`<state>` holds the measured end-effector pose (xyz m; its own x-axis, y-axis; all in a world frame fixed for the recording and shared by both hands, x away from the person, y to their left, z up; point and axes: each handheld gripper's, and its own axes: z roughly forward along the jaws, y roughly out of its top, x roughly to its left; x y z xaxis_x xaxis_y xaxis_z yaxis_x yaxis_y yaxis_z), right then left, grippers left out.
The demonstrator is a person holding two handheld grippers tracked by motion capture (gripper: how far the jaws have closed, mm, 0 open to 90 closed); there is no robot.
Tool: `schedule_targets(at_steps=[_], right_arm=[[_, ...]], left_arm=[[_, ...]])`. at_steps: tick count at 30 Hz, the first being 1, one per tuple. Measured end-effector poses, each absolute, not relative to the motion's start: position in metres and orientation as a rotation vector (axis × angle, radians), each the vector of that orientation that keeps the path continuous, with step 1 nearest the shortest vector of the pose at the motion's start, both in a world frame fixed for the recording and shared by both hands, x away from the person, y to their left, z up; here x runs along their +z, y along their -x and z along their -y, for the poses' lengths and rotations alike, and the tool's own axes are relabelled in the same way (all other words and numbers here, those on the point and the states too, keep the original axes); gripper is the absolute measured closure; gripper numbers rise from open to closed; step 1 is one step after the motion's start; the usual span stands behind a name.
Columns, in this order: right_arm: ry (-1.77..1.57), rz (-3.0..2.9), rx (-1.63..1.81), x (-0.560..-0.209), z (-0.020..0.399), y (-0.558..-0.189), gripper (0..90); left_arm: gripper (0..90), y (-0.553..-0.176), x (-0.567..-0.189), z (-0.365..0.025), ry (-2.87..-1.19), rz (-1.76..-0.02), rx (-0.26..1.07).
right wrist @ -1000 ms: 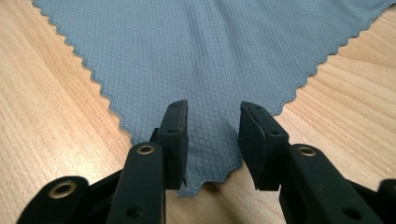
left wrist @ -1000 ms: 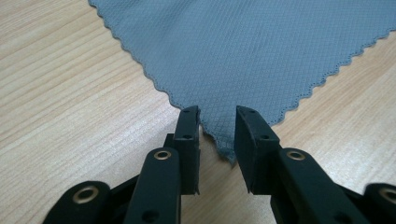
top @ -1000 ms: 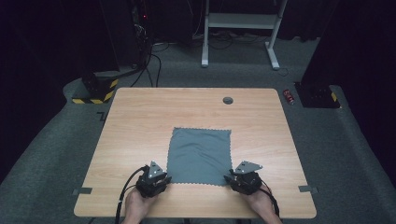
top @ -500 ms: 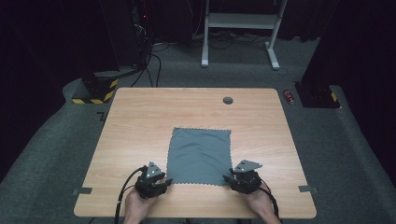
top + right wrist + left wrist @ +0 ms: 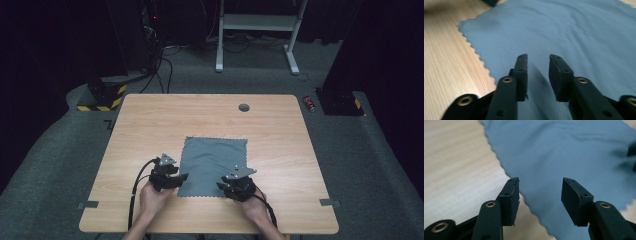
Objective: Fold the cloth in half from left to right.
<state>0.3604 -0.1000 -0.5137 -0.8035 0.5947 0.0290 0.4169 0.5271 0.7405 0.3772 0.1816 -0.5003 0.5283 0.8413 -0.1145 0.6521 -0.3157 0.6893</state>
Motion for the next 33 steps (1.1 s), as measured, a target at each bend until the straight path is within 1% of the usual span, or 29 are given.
schedule_targets(at_steps=[3,5,7,8,10,15,18,21,22,25,27,28,33], right_arm=[[-0.818,-2.564,1.142,-0.514,0.086,-0.365,74.8],[-0.807,-2.569,1.147,-0.514,0.081,-0.367,75.7],[-0.775,-2.580,1.151,-0.514,0.065,-0.370,77.5],[-0.775,-2.580,1.151,-0.514,0.065,-0.370,77.5],[-0.719,-2.597,1.138,-0.514,0.045,-0.371,78.1],[-0.644,-2.613,1.131,-0.514,0.020,-0.368,78.2],[-0.611,-2.625,1.119,-0.517,0.008,-0.367,78.2],[-0.589,-2.642,1.101,-0.521,0.000,-0.365,78.2],[-0.573,-2.636,1.103,-0.522,-0.002,-0.365,78.3],[-0.542,-2.650,1.101,-0.521,-0.006,-0.361,78.4],[-0.506,-2.661,1.104,-0.521,-0.007,-0.358,78.3],[-0.507,-2.667,1.104,-0.521,-0.008,-0.356,78.0],[-0.493,-2.668,1.161,-0.519,-0.010,-0.351,76.9]], left_arm=[[48.8,-0.391,-0.496,-0.183,-2.058,-1.223,0.358],[48.7,-0.395,-0.495,-0.183,-2.052,-1.229,0.357],[48.6,-0.410,-0.491,-0.185,-2.052,-1.246,0.377],[48.6,-0.410,-0.491,-0.185,-2.052,-1.246,0.377],[48.6,-0.424,-0.489,-0.188,-2.024,-1.279,0.374],[47.8,-0.441,-0.489,-0.189,-2.034,-1.304,0.405],[47.9,-0.451,-0.491,-0.191,-1.978,-1.322,0.454],[47.6,-0.458,-0.493,-0.191,-1.988,-1.350,0.436],[47.5,-0.465,-0.495,-0.189,-2.021,-1.349,0.451],[47.5,-0.471,-0.498,-0.189,-1.962,-1.357,0.470],[47.4,-0.480,-0.499,-0.189,-2.005,-1.389,0.436],[47.2,-0.483,-0.500,-0.187,-2.017,-1.391,0.439],[47.2,-0.496,-0.500,-0.183,-2.013,-1.392,0.435]])
